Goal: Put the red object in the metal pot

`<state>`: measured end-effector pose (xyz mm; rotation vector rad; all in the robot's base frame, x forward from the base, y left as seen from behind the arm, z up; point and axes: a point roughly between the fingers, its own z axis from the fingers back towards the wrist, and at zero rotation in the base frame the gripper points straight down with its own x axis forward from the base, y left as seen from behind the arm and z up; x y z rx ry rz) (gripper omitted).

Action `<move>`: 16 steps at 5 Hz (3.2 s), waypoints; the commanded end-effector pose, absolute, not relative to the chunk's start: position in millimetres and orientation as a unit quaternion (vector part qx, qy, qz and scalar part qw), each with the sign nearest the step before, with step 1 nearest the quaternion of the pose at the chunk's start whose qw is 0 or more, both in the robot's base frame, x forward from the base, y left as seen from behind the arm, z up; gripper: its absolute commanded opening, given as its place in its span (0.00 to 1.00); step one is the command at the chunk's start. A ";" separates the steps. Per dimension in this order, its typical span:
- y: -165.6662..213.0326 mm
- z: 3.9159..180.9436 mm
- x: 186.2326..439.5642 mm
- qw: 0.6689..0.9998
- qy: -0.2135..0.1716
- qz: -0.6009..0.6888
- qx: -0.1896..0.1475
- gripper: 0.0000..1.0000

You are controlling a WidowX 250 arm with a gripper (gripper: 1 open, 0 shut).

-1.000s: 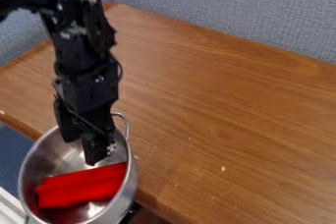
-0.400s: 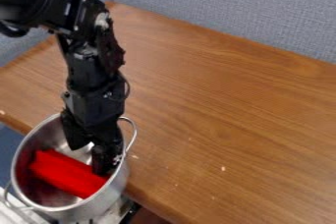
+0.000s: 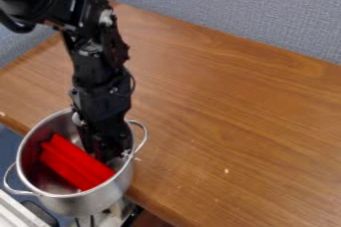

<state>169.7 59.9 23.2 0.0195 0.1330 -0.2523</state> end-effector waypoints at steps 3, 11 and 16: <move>60.3 36.7 171.4 0.989 0.062 -0.135 0.010 0.00; 73.8 60.0 183.1 0.993 0.034 -0.112 0.020 0.00; 76.0 39.0 179.9 0.991 0.059 -0.115 0.020 0.00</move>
